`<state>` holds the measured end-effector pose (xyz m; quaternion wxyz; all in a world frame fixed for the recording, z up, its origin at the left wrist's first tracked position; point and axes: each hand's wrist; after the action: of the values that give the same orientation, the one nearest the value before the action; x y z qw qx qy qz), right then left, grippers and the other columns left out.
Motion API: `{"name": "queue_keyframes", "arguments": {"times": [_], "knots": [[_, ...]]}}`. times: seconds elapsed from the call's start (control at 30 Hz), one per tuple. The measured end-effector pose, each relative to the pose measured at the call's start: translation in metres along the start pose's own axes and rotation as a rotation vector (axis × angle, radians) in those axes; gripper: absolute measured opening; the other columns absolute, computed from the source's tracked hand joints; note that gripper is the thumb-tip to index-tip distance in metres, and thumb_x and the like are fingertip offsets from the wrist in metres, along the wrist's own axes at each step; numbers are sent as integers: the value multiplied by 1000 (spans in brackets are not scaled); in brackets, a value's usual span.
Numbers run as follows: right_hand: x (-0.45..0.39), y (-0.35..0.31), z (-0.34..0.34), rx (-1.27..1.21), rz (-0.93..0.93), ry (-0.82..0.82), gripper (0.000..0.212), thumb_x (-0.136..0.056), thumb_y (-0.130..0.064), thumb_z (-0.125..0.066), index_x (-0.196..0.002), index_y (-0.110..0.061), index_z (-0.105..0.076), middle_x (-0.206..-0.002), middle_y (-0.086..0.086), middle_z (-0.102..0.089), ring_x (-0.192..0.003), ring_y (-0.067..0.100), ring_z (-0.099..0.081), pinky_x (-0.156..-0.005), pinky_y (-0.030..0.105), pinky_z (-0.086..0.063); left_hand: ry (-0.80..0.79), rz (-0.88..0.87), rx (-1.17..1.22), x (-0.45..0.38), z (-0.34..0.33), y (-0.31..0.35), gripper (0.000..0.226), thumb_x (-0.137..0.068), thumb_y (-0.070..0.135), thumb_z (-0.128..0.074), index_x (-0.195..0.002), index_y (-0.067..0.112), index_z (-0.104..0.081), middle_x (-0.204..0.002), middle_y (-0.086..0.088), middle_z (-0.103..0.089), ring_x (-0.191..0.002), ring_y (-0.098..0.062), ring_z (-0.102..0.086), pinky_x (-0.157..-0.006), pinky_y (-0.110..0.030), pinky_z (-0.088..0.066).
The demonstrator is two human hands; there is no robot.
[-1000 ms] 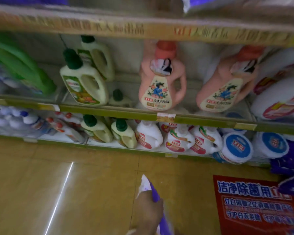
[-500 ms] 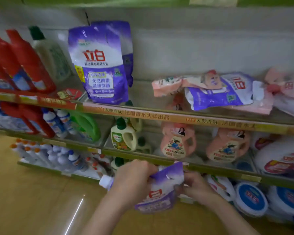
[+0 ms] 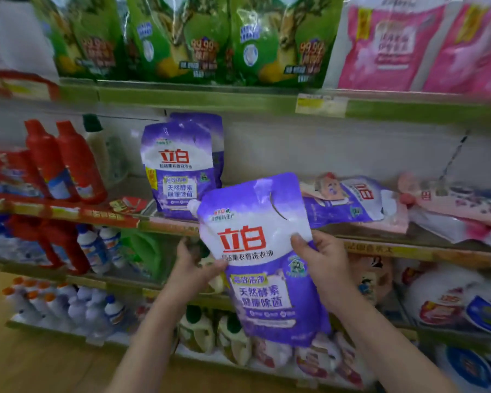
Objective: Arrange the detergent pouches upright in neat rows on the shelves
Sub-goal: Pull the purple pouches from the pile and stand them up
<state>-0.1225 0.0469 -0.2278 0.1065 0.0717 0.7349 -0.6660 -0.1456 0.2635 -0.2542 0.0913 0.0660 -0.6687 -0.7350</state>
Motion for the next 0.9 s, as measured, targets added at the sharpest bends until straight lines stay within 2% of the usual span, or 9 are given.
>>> {"name": "queue_keyframes", "arguments": {"times": [0.07,0.17,0.3,0.43,0.5,0.63,0.73,0.83,0.9], "knots": [[-10,-5,2,-45,-4,14,27,-87,-9,-59,-76,-27,-76,-73,-7,-75,-70,11,-68,-66,28,-56,-152,122,158,-4,-14,-14,37,-75,16,-74,-106,24,-56,-113,3,-66,-95,-15,-63,-67,-31,-52],[-28,-2,10,-109,-28,36,24,-87,-11,-59,-78,-24,-76,-79,1,-77,-77,22,-72,-69,35,-59,-84,109,319,-26,-29,-20,20,-77,8,-68,-93,17,-60,-87,5,-74,-73,-10,-69,-54,-29,-53],[-64,13,28,-224,-122,84,14,-83,-15,-63,-74,-15,-74,-76,7,-76,-68,25,-73,-57,33,-58,10,9,326,-60,-47,-7,39,-57,1,-79,-92,9,-63,-81,-4,-76,-72,-21,-69,-65,-33,-53],[-116,23,48,-258,-143,62,14,-85,-15,-62,-76,-15,-72,-76,6,-76,-66,23,-73,-60,34,-59,133,-82,379,-96,-74,16,21,-64,-2,-72,-80,11,-67,-78,-10,-76,-68,-22,-72,-58,-30,-57],[-146,25,55,-214,-137,17,16,-85,-16,-62,-74,-16,-73,-77,4,-77,-66,21,-73,-61,32,-58,223,-113,355,-117,-84,28,18,-71,-6,-69,-78,10,-66,-81,-15,-73,-74,-28,-70,-69,-40,-57],[-203,29,55,-179,-104,-42,11,-87,-9,-60,-86,-4,-70,-78,3,-76,-67,14,-71,-58,25,-56,329,-192,310,-155,-96,43,21,-74,-12,-64,-80,9,-64,-62,5,-73,-57,-8,-68,-56,-23,-57],[-227,39,47,-198,-97,-45,12,-88,-6,-58,-84,-9,-69,-71,-7,-75,-65,7,-70,-56,21,-54,360,-231,275,-183,-93,48,21,-74,-12,-64,-86,5,-63,-61,9,-72,-56,-3,-66,-53,-18,-55],[-235,57,39,-177,-121,-18,12,-88,-5,-57,-89,-9,-69,-78,-6,-75,-69,9,-69,-64,25,-56,389,-245,250,-204,-91,44,30,-74,-15,-63,-81,14,-60,-63,11,-72,-59,-1,-66,-59,-19,-56],[-236,68,34,-135,-144,0,14,-89,-8,-57,-82,-13,-68,-74,-7,-75,-67,8,-69,-62,25,-55,424,-250,200,-209,-92,32,30,-76,-11,-64,-79,18,-56,-69,8,-69,-65,-9,-63,-66,-28,-54]]}}
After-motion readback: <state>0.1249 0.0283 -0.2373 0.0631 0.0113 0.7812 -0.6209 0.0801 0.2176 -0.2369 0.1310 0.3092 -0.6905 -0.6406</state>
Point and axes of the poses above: each hand's wrist, its own x-axis away from the middle knuckle, its own z-axis out of the back of the hand, y = z × x
